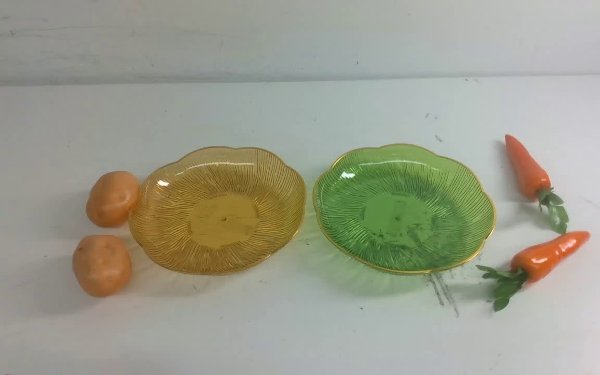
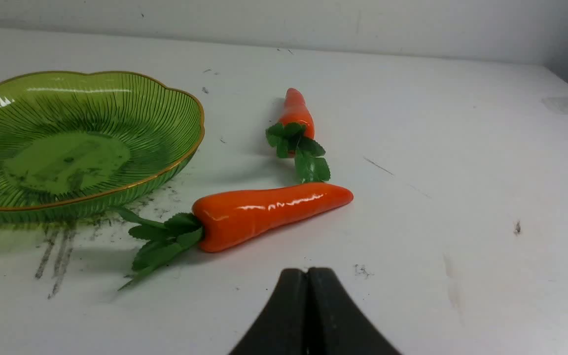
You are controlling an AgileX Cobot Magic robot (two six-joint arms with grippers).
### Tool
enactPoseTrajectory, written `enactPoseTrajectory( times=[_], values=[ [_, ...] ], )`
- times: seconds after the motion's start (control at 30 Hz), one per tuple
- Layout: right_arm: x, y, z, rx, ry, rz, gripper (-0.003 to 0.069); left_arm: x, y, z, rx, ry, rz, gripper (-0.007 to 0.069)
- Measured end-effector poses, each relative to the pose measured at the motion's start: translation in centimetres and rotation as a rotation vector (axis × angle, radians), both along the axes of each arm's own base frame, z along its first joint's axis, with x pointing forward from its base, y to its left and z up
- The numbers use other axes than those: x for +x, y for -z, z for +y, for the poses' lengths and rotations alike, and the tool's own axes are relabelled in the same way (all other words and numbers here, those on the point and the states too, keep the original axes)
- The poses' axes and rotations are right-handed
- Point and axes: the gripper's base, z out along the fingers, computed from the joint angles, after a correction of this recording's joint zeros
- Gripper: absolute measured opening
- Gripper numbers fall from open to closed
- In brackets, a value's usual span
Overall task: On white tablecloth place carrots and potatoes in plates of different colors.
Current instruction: 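Put the potatoes from the left side into the left plate with the left gripper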
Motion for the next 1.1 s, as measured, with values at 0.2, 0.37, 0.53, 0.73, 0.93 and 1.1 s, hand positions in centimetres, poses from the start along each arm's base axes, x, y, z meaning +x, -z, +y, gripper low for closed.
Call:
enactPoseTrajectory(
  times=[0.2, 0.37, 0.53, 0.73, 0.93, 1.1],
  values=[
    [0.0, 0.0, 0.0, 0.000, 0.000, 0.000, -0.0010, 0.0, 0.0, 0.0, 0.000, 0.000, 0.000, -0.0003],
    [0.0, 0.0, 0.0, 0.000, 0.000, 0.000, -0.0010, 0.0, 0.0, 0.0, 0.000, 0.000, 0.000, -0.0003],
    [0.0, 0.0, 0.0, 0.000, 0.000, 0.000, -0.0010, 0.0, 0.0, 0.0, 0.000, 0.000, 0.000, -0.0003],
    [0.0, 0.0, 0.0, 0.000, 0.000, 0.000, -0.0010, 0.0, 0.0, 0.0, 0.000, 0.000, 0.000, -0.0003],
    [0.0, 0.0, 0.0, 0.000, 0.000, 0.000, -0.0010, 0.1, -0.3, -0.1, -0.061, -0.003, -0.028, -0.0003],
    [0.0, 0.0, 0.0, 0.000, 0.000, 0.000, -0.0010, 0.3, -1.5, -0.5, -0.415, -0.034, -0.129, -0.0003]
  ],
)
